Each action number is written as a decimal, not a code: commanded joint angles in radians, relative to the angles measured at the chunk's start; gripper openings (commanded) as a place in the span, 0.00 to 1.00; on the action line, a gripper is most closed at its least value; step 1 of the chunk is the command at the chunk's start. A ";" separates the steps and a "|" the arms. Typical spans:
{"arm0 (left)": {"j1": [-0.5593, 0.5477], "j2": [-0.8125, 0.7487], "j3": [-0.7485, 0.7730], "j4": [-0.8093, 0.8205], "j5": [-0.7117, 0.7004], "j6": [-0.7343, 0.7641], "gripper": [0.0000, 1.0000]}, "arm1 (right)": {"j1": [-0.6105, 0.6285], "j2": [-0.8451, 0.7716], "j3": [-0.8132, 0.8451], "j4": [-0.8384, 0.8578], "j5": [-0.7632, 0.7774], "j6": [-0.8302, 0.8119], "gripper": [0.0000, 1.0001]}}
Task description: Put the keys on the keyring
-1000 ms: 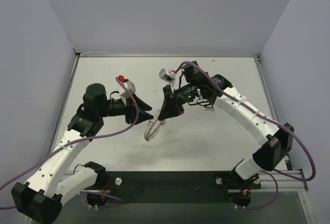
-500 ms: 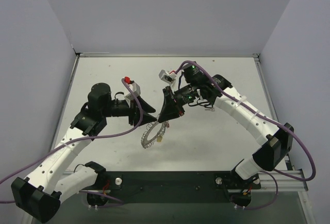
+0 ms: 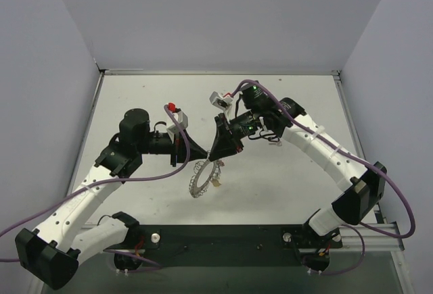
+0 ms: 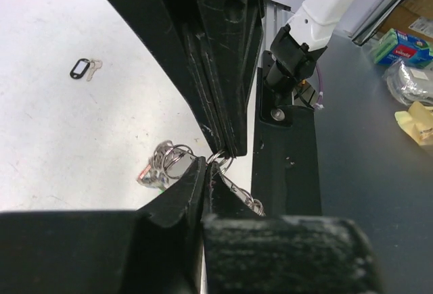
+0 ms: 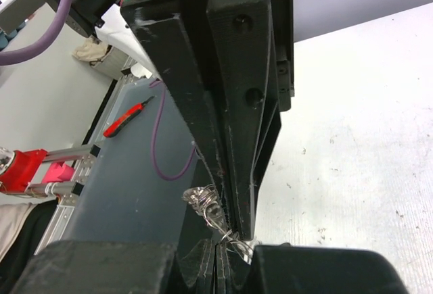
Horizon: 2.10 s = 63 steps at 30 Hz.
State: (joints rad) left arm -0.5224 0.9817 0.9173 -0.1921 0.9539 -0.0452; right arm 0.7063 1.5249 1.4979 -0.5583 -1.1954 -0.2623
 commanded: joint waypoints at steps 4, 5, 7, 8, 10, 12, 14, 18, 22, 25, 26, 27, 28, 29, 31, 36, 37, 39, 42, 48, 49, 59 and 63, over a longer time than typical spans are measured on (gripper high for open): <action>-0.013 0.000 0.040 0.042 0.005 -0.002 0.00 | 0.007 -0.058 0.012 0.035 -0.047 -0.026 0.00; -0.013 -0.006 0.038 0.042 -0.006 -0.002 0.00 | 0.005 -0.060 0.012 0.035 -0.044 -0.026 0.00; -0.013 -0.023 0.029 0.052 -0.020 -0.005 0.00 | 0.002 -0.062 0.012 0.035 -0.026 -0.022 0.00; -0.013 -0.031 0.025 0.059 -0.038 -0.008 0.00 | 0.002 -0.062 0.012 0.037 -0.017 -0.015 0.00; -0.013 -0.050 0.015 0.091 -0.053 -0.025 0.00 | -0.002 -0.060 0.013 0.041 0.002 -0.008 0.06; -0.013 -0.063 0.002 0.114 -0.082 -0.033 0.00 | -0.008 -0.068 0.007 0.057 0.037 0.014 0.29; -0.013 -0.077 -0.008 0.120 -0.109 -0.035 0.00 | -0.016 -0.083 -0.028 0.118 0.068 0.072 0.44; -0.013 -0.087 -0.015 0.123 -0.136 -0.033 0.00 | -0.047 -0.208 -0.179 0.347 0.193 0.214 0.62; -0.014 -0.090 -0.021 0.123 -0.149 -0.032 0.00 | -0.128 -0.315 -0.320 0.660 0.240 0.371 0.74; -0.014 -0.094 -0.029 0.135 -0.150 -0.033 0.00 | -0.134 -0.331 -0.337 0.673 0.260 0.379 0.75; -0.016 -0.095 -0.031 0.144 -0.150 -0.033 0.00 | -0.134 -0.327 -0.335 0.675 0.257 0.379 0.76; -0.016 -0.098 -0.037 0.149 -0.147 -0.035 0.00 | -0.134 -0.324 -0.337 0.672 0.257 0.377 0.76; -0.016 -0.101 -0.043 0.157 -0.147 -0.033 0.00 | -0.134 -0.321 -0.337 0.672 0.252 0.379 0.76; -0.016 -0.106 -0.047 0.173 -0.144 -0.033 0.00 | -0.134 -0.316 -0.337 0.670 0.247 0.379 0.76; -0.016 -0.121 -0.072 0.177 -0.142 -0.025 0.00 | -0.134 -0.312 -0.335 0.672 0.229 0.374 0.76; -0.018 -0.178 -0.133 0.289 -0.133 0.022 0.00 | -0.134 -0.304 -0.332 0.663 0.203 0.364 0.76; -0.018 -0.187 -0.150 0.295 -0.132 0.031 0.00 | -0.134 -0.302 -0.332 0.661 0.212 0.359 0.76; -0.021 -0.221 -0.170 0.322 -0.118 0.079 0.00 | -0.139 -0.302 -0.335 0.658 0.235 0.356 0.75; -0.022 -0.270 -0.215 0.362 -0.129 0.114 0.00 | -0.157 -0.296 -0.350 0.658 0.324 0.374 0.75; -0.024 -0.296 -0.232 0.358 -0.130 0.134 0.00 | -0.237 -0.249 -0.380 0.660 0.571 0.489 0.76; -0.024 -0.295 -0.230 0.356 -0.129 0.134 0.00 | -0.275 -0.224 -0.383 0.658 0.588 0.512 0.76; -0.030 -0.288 -0.239 0.368 -0.127 0.127 0.00 | -0.415 -0.010 -0.337 0.441 0.954 0.627 0.75; -0.031 -0.285 -0.245 0.370 -0.121 0.127 0.00 | -0.430 0.098 -0.266 0.312 1.126 0.623 0.68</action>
State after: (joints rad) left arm -0.5484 0.7021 0.6643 0.0902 0.8162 0.0677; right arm 0.2882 1.5600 1.1484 -0.0940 -0.2878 0.3428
